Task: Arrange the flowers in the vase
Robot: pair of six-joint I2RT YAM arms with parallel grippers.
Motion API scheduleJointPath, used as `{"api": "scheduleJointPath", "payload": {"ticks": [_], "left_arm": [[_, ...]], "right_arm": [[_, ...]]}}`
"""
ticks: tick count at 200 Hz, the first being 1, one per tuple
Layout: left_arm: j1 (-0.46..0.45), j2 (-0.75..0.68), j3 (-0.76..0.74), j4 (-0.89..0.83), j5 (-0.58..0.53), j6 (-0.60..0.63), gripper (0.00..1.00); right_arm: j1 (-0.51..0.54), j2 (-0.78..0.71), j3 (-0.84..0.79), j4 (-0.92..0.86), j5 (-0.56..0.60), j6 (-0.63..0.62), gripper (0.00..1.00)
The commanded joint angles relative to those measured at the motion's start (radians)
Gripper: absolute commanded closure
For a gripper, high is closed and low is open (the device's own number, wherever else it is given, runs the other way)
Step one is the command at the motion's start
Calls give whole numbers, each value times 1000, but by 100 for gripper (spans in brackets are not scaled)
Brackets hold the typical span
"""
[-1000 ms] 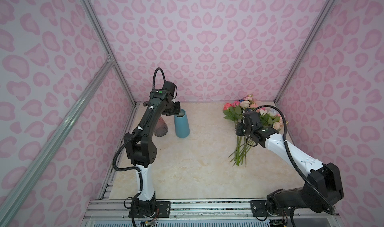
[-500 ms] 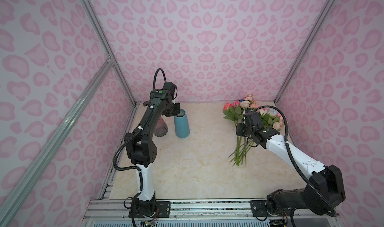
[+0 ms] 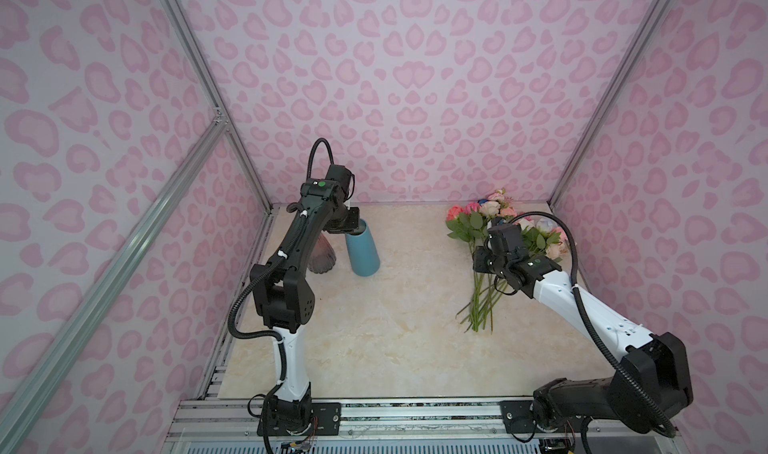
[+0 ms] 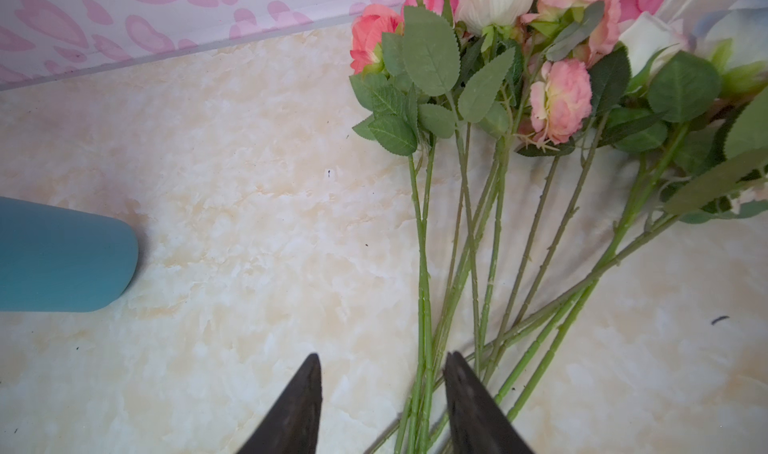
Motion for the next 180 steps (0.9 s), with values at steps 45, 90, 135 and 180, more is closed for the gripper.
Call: {"api": "scheduleJointPath", "payload": {"ticks": [45,90,135,180], "left_arm": [[-2,-7,17,-46,40,15,86],[-1,-16,29,-55,47,28,94],[-2,-25,27,-59,60,30,97],[-42,-60,23,-67,5,25,97]], "right_arm": [[1,-5,-7,-7,-17,0,50],[-1,-14,1,-22,26,-18,49],[-2,-21,0,-21,24,-20,49],[-2,-29,3,-25,26,-20,49]]}}
